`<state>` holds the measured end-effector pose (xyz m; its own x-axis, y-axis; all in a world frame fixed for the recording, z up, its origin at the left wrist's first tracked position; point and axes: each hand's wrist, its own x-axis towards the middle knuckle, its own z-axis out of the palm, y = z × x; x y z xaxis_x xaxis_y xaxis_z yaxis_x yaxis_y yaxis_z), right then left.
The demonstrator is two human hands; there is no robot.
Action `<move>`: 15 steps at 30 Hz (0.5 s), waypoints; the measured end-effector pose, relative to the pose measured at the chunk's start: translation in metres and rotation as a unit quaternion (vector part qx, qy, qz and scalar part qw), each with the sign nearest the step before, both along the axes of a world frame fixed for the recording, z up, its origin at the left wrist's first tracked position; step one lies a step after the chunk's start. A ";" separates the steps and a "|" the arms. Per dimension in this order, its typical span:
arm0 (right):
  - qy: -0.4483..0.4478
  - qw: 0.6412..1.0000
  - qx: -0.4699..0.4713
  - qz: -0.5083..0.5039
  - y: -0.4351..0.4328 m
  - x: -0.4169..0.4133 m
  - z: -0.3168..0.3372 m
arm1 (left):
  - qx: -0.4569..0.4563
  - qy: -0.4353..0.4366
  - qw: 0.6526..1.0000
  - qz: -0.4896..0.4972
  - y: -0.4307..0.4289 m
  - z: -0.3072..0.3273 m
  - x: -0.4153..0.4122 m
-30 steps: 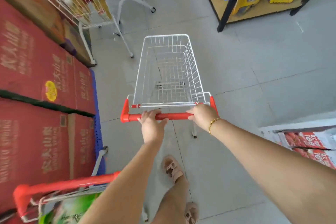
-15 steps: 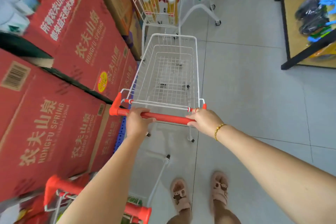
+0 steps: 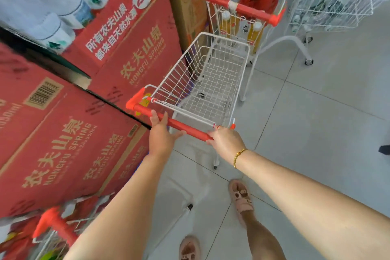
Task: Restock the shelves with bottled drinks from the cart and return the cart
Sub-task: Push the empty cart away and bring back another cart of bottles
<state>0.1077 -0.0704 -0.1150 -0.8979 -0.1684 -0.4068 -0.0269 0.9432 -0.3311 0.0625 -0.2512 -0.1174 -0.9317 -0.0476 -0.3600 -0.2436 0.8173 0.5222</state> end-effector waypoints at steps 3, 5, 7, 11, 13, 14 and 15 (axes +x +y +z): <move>-0.007 1.000 0.005 0.019 0.016 -0.030 0.003 | -0.026 -0.004 1.000 -0.005 0.017 0.004 -0.026; -0.008 1.000 0.006 0.018 0.027 -0.050 0.006 | -0.027 -0.007 1.000 -0.001 0.029 0.006 -0.044; -0.007 1.000 0.000 0.014 0.037 -0.064 0.006 | -0.025 -0.008 1.000 0.005 0.037 0.007 -0.057; -0.038 0.999 -0.019 0.021 0.042 -0.075 0.004 | -0.029 -0.009 1.000 0.005 0.038 0.006 -0.065; -0.052 0.998 -0.022 0.021 0.041 -0.078 0.001 | -0.034 -0.013 0.999 0.001 0.038 0.006 -0.066; -0.057 0.998 -0.023 0.020 0.040 -0.079 0.001 | -0.033 -0.016 0.999 -0.001 0.038 0.006 -0.067; -0.063 0.998 -0.025 0.019 0.039 -0.081 0.000 | -0.033 -0.019 0.999 -0.001 0.037 0.006 -0.068</move>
<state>0.0267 -0.0314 -0.1147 -0.8324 -0.2244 -0.5067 -0.0178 0.9247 -0.3803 -0.0054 -0.2138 -0.1113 -0.9174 -0.0707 -0.3916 -0.2610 0.8497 0.4581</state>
